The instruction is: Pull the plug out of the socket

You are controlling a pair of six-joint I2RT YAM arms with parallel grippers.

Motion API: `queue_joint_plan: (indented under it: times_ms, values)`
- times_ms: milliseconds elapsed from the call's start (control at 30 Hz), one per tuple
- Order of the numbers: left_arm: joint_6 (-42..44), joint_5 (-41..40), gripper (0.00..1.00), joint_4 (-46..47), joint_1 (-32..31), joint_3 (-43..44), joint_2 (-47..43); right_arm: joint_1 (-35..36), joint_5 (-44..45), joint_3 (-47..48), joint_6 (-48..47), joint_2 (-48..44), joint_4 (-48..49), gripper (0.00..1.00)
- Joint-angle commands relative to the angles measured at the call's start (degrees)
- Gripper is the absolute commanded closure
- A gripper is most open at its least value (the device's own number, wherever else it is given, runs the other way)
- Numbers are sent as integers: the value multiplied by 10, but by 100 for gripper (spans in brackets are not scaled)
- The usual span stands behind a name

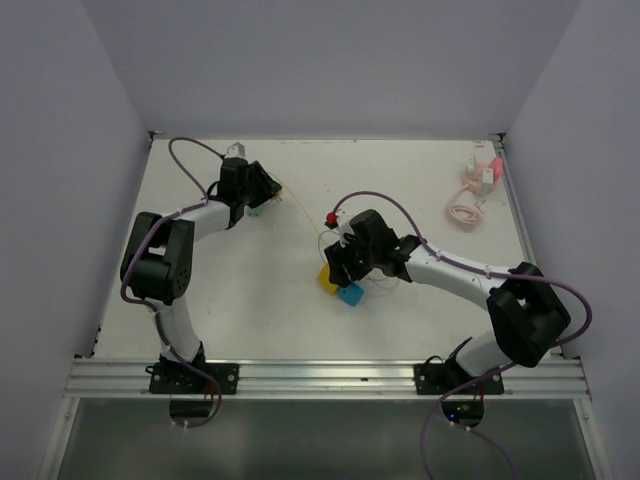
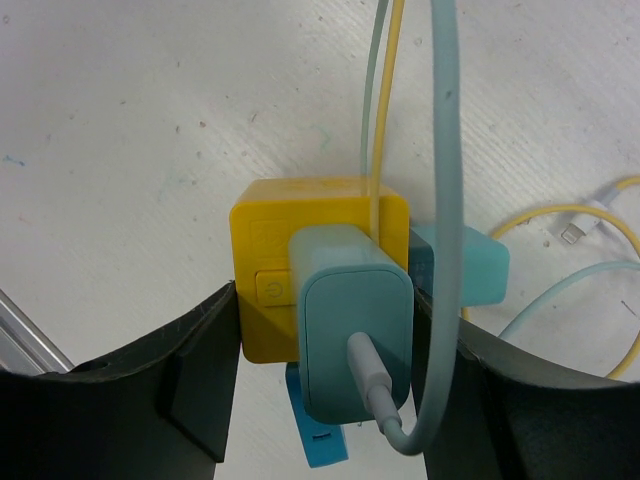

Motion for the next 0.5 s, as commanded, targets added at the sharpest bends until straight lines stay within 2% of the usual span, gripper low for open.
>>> queue_joint_plan:
  times_ms: [0,233,333,467]
  values:
    - [124,-33,92,-109,4,57,11,1,6,30,8,9,-63,94]
    - [227,-81,76,-253,-15,126,39,2,7,65,14,37,-81,82]
    - [263,-119,66,-286,-41,143,46,2,6,74,18,40,-80,71]
    - [284,-129,59,-307,-55,158,60,2,2,87,19,42,-82,56]
